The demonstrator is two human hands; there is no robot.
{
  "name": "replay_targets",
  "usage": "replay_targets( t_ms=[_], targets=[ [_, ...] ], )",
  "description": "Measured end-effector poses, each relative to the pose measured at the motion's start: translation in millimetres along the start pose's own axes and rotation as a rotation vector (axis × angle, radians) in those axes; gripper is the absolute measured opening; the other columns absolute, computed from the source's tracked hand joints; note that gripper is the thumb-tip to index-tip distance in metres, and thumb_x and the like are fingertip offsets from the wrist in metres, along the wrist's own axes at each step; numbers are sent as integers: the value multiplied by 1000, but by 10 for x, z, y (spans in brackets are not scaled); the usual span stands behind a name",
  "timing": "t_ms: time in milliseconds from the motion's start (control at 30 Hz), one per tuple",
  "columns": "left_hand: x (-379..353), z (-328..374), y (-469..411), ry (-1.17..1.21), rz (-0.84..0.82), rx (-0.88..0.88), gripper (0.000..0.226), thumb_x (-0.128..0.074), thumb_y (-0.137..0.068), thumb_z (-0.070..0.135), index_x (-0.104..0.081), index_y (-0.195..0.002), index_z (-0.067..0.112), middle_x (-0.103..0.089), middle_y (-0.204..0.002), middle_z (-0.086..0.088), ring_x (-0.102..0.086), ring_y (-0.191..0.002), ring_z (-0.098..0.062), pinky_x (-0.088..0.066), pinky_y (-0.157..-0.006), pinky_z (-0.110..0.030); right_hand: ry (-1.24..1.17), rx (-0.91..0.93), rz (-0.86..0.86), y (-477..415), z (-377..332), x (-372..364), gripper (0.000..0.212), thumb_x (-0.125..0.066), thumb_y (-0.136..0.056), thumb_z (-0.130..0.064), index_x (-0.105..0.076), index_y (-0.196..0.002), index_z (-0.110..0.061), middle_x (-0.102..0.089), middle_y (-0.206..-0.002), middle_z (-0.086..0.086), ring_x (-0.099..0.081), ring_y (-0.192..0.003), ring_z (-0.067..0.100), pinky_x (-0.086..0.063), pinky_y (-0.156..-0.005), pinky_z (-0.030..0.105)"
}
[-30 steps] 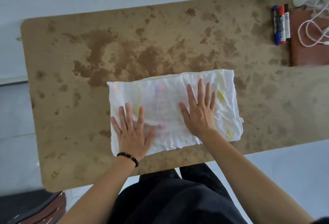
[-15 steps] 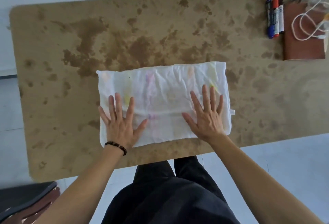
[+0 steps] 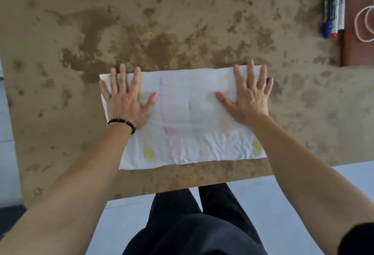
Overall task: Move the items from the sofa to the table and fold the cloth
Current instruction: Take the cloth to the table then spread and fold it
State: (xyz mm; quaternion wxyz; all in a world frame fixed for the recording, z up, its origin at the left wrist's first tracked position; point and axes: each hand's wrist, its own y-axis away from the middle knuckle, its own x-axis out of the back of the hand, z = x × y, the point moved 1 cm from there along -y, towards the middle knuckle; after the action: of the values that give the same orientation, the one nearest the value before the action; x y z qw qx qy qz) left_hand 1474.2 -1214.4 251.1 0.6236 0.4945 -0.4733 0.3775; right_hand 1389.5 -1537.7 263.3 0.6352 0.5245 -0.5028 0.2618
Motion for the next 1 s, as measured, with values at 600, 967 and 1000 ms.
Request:
replay_targets(
  t_ms=[600, 967, 1000],
  targets=[
    [-145, 2554, 1588, 245, -111, -549, 60, -53, -73, 74, -55, -105, 23, -47, -101, 4, -48, -92, -19, -44, -84, -36, -1081, -419, -264, 63, 787, 585, 41, -71, -80, -49, -74, -94, -11, -70, -88, 6, -62, -72, 17, -56, -70, 30],
    [-273, 2776, 1634, 75, 69, -558, 27, -79, -70, 21, -60, -88, 15, -55, -80, -1, -53, -70, -22, -43, -58, -32, -1299, -503, -483, -3, 687, 496, 58, -90, -61, -32, -68, -109, -9, -75, -99, 6, -74, -84, 25, -60, -81, 40],
    [-188, 2747, 1645, 156, 49, -539, 20, -76, -74, 23, -61, -86, 16, -56, -80, 0, -54, -70, -21, -45, -58, -31, -1328, -500, -485, 19, 689, 526, 56, -90, -63, -29, -68, -110, -7, -76, -98, 8, -75, -84, 25, -61, -80, 41]
  ],
)
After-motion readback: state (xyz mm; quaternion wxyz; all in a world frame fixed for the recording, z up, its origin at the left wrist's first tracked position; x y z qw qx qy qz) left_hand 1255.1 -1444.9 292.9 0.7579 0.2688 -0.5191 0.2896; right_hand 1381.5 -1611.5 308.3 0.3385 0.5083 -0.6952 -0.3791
